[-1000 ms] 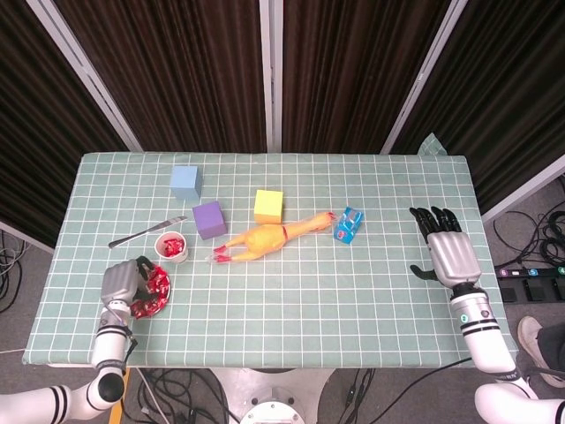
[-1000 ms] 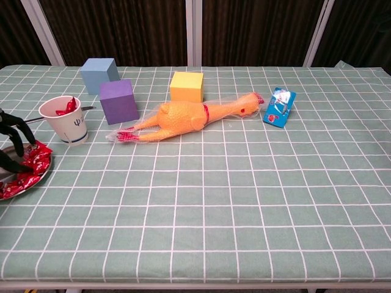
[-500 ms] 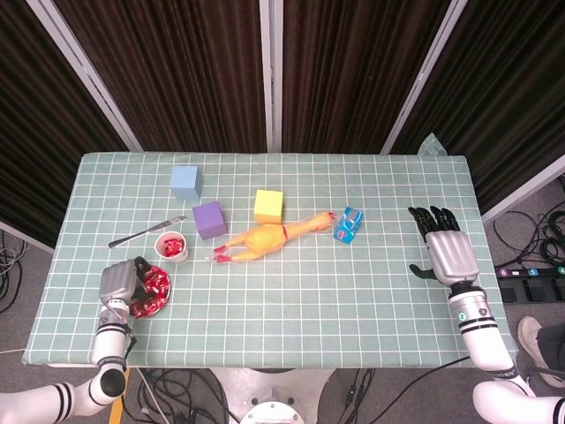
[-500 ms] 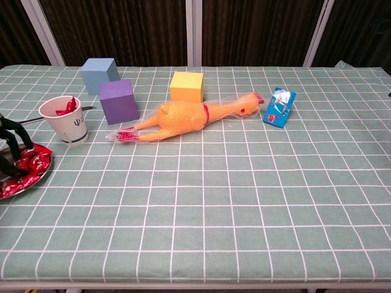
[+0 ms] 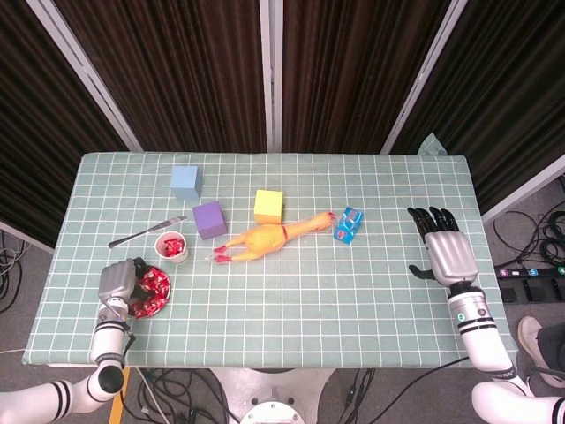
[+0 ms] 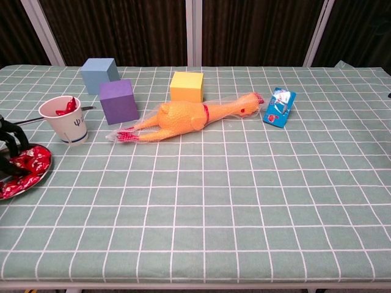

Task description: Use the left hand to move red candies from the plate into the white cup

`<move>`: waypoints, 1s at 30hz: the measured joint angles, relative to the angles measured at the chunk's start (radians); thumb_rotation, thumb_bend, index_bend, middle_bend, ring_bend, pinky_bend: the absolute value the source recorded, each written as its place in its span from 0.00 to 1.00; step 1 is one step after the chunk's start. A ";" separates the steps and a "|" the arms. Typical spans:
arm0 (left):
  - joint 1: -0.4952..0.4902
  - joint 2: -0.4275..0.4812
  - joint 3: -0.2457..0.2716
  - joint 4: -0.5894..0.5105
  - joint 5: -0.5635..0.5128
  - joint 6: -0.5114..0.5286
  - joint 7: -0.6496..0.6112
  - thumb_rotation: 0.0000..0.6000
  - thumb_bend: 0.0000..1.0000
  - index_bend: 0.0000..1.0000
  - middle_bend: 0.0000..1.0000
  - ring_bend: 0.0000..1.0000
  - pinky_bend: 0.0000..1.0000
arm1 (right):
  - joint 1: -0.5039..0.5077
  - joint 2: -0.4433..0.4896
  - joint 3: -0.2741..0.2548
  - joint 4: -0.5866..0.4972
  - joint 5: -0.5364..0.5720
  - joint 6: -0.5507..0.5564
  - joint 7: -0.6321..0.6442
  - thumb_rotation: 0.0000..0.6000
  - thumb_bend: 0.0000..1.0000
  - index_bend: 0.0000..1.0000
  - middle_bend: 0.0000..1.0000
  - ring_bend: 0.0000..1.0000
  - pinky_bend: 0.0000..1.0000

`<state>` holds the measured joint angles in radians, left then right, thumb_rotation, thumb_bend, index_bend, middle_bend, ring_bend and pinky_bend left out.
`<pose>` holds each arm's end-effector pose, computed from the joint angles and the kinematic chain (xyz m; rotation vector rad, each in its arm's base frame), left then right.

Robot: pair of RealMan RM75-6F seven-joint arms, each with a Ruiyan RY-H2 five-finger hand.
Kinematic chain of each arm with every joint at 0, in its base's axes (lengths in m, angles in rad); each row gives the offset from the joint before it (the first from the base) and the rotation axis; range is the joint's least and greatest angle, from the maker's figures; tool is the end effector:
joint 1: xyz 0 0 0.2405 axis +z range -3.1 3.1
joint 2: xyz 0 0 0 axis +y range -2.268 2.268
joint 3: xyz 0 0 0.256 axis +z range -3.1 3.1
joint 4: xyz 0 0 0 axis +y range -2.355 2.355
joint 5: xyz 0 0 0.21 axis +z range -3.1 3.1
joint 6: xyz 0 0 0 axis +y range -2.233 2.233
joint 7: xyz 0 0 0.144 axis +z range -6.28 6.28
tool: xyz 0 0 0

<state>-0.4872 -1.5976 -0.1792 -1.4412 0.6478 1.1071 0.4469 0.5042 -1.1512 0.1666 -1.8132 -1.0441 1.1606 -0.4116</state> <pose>-0.2843 0.2894 -0.0108 -1.2910 -1.3667 -0.5481 -0.2186 -0.3014 0.1140 1.5695 -0.9308 0.7827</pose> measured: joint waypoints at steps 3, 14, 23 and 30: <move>0.000 0.002 -0.001 -0.004 -0.001 0.001 0.006 1.00 0.15 0.55 0.65 1.00 1.00 | 0.001 -0.001 0.000 0.001 0.002 0.000 0.000 1.00 0.10 0.04 0.09 0.00 0.00; -0.006 0.002 0.006 -0.003 -0.028 -0.012 0.040 1.00 0.22 0.64 0.72 1.00 1.00 | 0.002 0.000 0.000 0.003 0.002 0.000 0.002 1.00 0.10 0.04 0.09 0.00 0.00; -0.014 0.002 0.010 0.005 -0.051 -0.031 0.061 1.00 0.25 0.67 0.74 1.00 1.00 | 0.002 -0.001 -0.001 0.004 0.004 0.002 0.000 1.00 0.10 0.04 0.09 0.00 0.00; -0.016 0.006 0.006 0.004 -0.049 -0.022 0.062 1.00 0.29 0.72 0.80 1.00 1.00 | 0.004 -0.003 -0.001 0.005 0.005 0.000 -0.001 1.00 0.10 0.04 0.09 0.00 0.00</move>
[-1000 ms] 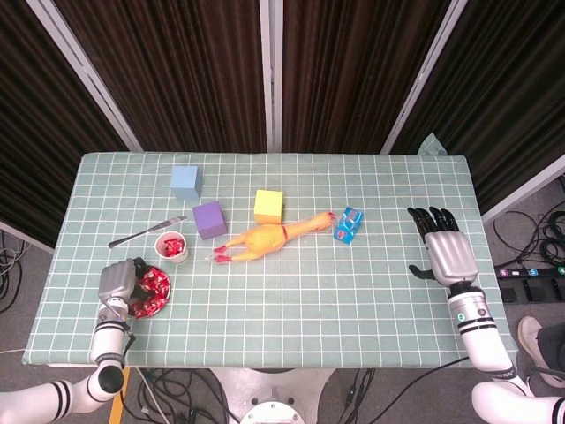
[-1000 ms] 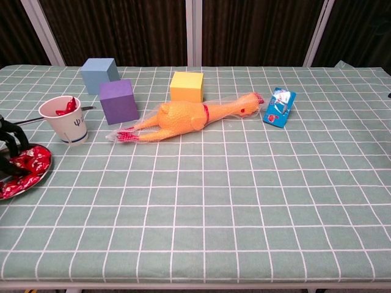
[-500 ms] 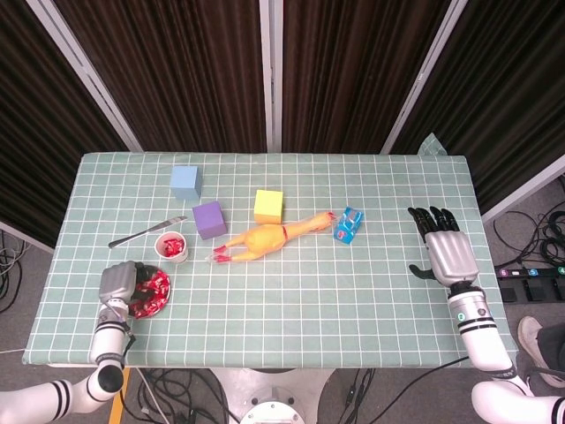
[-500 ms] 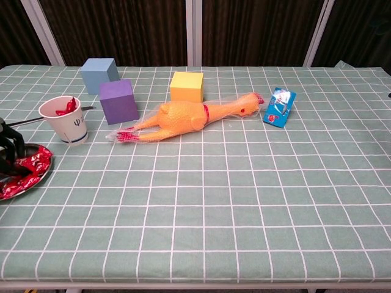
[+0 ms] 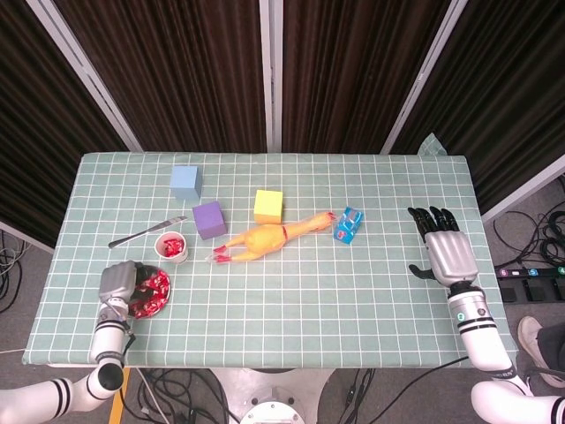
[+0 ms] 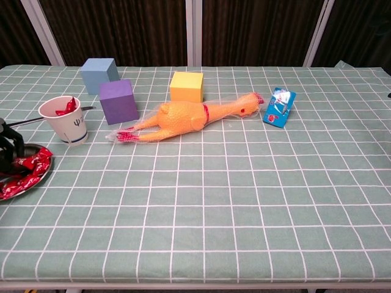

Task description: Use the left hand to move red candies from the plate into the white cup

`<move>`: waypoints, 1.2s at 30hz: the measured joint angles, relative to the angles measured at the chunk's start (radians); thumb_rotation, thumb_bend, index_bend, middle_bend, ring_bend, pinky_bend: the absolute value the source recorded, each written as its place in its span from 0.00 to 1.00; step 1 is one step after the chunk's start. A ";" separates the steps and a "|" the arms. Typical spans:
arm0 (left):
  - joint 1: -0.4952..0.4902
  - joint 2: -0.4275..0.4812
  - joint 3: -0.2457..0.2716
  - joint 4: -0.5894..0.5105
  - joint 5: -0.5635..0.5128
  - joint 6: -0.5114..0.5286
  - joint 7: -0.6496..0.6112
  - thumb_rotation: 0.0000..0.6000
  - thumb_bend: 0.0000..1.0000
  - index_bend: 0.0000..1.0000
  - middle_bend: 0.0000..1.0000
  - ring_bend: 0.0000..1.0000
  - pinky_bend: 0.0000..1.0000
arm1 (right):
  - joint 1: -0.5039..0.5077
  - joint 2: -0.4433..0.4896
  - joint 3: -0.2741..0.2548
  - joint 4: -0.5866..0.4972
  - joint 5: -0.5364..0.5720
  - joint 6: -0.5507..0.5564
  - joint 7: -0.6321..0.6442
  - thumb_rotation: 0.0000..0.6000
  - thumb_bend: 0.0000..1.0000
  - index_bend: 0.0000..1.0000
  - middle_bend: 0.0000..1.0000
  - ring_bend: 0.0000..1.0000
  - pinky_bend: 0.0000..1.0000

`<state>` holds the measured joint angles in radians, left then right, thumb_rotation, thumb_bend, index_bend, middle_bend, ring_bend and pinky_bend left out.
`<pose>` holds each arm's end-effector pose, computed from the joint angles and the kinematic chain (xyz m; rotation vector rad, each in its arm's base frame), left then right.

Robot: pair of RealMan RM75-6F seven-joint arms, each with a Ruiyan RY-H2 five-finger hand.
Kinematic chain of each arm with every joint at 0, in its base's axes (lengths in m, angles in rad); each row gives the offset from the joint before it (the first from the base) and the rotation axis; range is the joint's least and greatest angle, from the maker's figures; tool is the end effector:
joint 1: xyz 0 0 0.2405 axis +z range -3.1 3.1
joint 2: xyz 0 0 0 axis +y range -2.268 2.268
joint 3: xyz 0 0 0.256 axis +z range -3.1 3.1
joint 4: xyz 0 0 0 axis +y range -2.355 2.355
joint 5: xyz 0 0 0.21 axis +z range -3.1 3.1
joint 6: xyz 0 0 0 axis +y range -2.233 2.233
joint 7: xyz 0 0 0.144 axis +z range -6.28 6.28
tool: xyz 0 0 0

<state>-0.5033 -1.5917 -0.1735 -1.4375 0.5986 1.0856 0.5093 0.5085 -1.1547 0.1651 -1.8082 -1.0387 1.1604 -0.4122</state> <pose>-0.2875 0.2904 -0.0122 -1.3216 -1.3551 -0.4786 -0.2190 -0.3024 0.1132 1.5685 -0.9316 0.7801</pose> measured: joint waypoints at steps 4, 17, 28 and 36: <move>0.000 0.008 -0.002 -0.010 0.000 0.006 0.004 1.00 0.30 0.73 0.81 1.00 1.00 | 0.000 0.001 0.000 -0.001 0.001 0.001 0.000 1.00 0.10 0.04 0.09 0.00 0.00; 0.002 0.061 -0.022 -0.079 0.011 0.041 -0.002 1.00 0.31 0.74 0.81 1.00 1.00 | 0.002 0.002 -0.002 -0.001 -0.002 -0.003 0.001 1.00 0.10 0.04 0.09 0.00 0.00; 0.002 0.133 -0.050 -0.172 0.014 0.093 0.006 1.00 0.31 0.74 0.81 1.00 1.00 | 0.003 0.012 0.004 -0.009 -0.013 -0.001 0.012 1.00 0.10 0.04 0.09 0.00 0.00; -0.036 0.180 -0.090 -0.292 0.025 0.150 0.062 1.00 0.31 0.74 0.81 1.00 1.00 | 0.005 0.036 0.019 -0.037 -0.055 0.018 0.031 1.00 0.10 0.04 0.09 0.00 0.00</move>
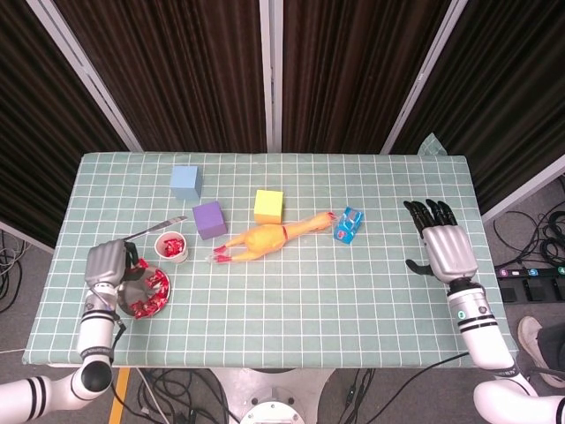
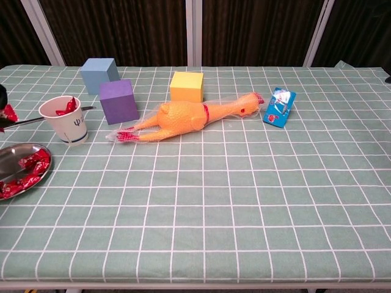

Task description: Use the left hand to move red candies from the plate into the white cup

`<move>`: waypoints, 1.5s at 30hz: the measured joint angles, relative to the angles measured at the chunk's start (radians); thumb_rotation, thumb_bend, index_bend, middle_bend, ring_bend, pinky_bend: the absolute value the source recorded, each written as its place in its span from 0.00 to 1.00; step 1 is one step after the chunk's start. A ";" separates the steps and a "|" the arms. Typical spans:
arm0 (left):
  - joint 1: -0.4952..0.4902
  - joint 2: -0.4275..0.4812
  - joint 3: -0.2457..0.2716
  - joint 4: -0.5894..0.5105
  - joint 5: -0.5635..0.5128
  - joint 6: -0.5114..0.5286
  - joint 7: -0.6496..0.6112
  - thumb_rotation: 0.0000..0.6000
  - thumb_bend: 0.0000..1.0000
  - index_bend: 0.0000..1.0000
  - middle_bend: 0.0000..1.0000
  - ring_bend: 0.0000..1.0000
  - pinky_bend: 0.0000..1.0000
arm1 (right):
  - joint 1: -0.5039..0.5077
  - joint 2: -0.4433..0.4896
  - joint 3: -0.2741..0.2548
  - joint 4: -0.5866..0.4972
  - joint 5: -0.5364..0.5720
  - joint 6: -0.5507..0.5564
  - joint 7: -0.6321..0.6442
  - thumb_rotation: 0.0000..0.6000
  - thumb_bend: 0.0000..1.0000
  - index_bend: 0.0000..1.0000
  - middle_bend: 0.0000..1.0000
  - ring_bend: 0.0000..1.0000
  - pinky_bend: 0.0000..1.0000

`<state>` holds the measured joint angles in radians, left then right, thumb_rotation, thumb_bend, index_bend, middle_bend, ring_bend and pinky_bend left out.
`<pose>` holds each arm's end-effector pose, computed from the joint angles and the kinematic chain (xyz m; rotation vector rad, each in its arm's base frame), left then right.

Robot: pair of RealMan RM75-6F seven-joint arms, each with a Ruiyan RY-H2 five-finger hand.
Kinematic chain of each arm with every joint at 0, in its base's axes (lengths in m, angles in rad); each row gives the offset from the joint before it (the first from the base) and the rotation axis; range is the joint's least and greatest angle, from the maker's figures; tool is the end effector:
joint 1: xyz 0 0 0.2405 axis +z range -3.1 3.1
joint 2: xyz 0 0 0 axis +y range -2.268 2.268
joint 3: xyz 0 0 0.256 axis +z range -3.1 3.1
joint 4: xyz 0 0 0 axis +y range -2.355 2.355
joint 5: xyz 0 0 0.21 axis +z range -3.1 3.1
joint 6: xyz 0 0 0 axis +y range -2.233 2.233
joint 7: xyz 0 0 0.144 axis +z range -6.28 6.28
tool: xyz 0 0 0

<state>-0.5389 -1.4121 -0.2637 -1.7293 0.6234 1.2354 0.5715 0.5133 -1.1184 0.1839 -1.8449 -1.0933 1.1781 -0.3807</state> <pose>-0.2320 0.3105 0.0533 -1.2951 -1.2347 -0.6517 -0.2025 -0.3046 0.1259 1.5778 -0.8883 0.8587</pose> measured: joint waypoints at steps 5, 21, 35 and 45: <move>-0.052 0.000 -0.036 -0.034 -0.007 0.015 0.042 1.00 0.31 0.74 0.81 1.00 1.00 | -0.012 0.007 -0.003 -0.003 -0.011 0.005 0.026 1.00 0.10 0.04 0.09 0.00 0.00; -0.161 -0.109 -0.055 0.099 -0.070 -0.036 0.066 1.00 0.31 0.74 0.81 1.00 1.00 | -0.037 0.033 -0.003 -0.005 -0.021 0.023 0.054 1.00 0.10 0.04 0.09 0.00 0.00; -0.182 -0.112 -0.059 0.161 -0.086 -0.077 0.021 1.00 0.29 0.65 0.75 1.00 1.00 | -0.025 0.015 0.003 0.007 0.003 0.008 0.032 1.00 0.10 0.04 0.09 0.00 0.00; -0.181 -0.094 -0.052 0.146 -0.097 -0.076 0.010 1.00 0.29 0.65 0.74 1.00 1.00 | -0.023 0.013 0.001 0.001 0.004 0.008 0.021 1.00 0.10 0.04 0.09 0.00 0.00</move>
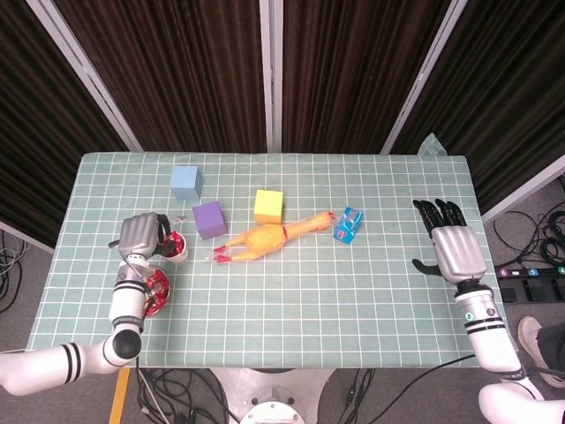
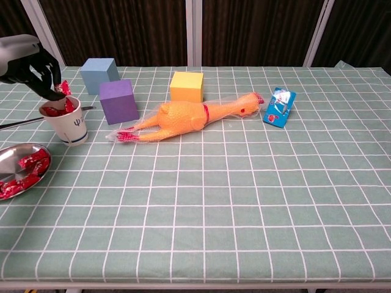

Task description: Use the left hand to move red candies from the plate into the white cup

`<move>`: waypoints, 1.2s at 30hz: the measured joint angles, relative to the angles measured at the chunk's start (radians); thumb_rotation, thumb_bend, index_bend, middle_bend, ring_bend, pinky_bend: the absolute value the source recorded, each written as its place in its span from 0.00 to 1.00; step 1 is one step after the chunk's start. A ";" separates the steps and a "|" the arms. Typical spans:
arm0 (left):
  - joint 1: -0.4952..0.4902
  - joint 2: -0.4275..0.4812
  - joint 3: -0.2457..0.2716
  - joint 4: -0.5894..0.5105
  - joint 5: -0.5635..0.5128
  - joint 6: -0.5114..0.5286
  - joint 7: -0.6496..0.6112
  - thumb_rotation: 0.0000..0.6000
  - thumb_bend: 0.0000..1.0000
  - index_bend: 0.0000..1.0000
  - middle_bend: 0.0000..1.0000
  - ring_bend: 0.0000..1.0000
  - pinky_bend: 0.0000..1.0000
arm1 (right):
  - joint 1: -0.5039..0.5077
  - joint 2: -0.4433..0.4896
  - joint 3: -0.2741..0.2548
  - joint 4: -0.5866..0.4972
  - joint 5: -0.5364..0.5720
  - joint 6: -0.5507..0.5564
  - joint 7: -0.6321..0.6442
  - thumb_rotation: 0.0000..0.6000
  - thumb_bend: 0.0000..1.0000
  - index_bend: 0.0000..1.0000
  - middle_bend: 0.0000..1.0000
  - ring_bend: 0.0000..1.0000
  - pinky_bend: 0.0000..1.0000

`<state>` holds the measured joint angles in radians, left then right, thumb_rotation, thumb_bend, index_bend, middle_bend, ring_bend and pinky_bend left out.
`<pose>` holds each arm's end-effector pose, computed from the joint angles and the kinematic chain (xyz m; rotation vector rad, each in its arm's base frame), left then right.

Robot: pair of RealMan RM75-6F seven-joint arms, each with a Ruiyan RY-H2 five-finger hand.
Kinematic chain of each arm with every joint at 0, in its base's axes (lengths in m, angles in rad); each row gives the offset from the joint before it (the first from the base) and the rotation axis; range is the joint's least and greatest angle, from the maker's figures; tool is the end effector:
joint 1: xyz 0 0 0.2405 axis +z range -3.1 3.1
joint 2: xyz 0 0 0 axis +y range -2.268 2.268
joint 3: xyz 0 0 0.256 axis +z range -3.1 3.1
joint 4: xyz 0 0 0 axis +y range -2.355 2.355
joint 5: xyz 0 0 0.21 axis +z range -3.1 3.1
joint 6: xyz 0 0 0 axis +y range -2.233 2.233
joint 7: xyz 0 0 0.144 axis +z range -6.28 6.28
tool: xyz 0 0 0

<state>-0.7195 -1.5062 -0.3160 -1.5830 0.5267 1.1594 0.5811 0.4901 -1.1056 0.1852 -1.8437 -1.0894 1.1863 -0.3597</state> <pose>-0.1901 0.3615 0.0296 -1.3499 -1.2272 -0.7189 -0.2112 -0.3010 0.1316 1.5452 -0.9084 0.8521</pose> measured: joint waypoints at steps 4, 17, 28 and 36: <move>0.000 0.006 0.003 -0.007 -0.002 0.002 -0.002 1.00 0.29 0.65 0.74 1.00 1.00 | -0.001 0.000 -0.002 -0.003 -0.001 0.002 -0.002 1.00 0.10 0.04 0.09 0.00 0.00; 0.001 0.025 0.012 -0.032 -0.009 0.003 -0.013 1.00 0.25 0.61 0.73 1.00 1.00 | -0.004 0.005 -0.003 -0.006 -0.011 0.003 0.006 1.00 0.10 0.04 0.10 0.00 0.00; 0.005 0.049 0.009 -0.056 0.012 0.065 -0.006 1.00 0.24 0.61 0.72 1.00 1.00 | -0.008 0.007 -0.003 -0.004 -0.015 0.005 0.010 1.00 0.10 0.04 0.10 0.00 0.00; 0.100 0.132 0.083 -0.146 0.099 0.121 -0.046 1.00 0.24 0.61 0.72 1.00 1.00 | -0.011 0.005 -0.007 -0.002 -0.023 0.006 0.014 1.00 0.10 0.04 0.10 0.00 0.00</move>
<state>-0.6194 -1.3741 -0.2325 -1.7290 0.6260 1.2806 0.5355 0.4791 -1.1002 0.1784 -1.8455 -1.1125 1.1925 -0.3454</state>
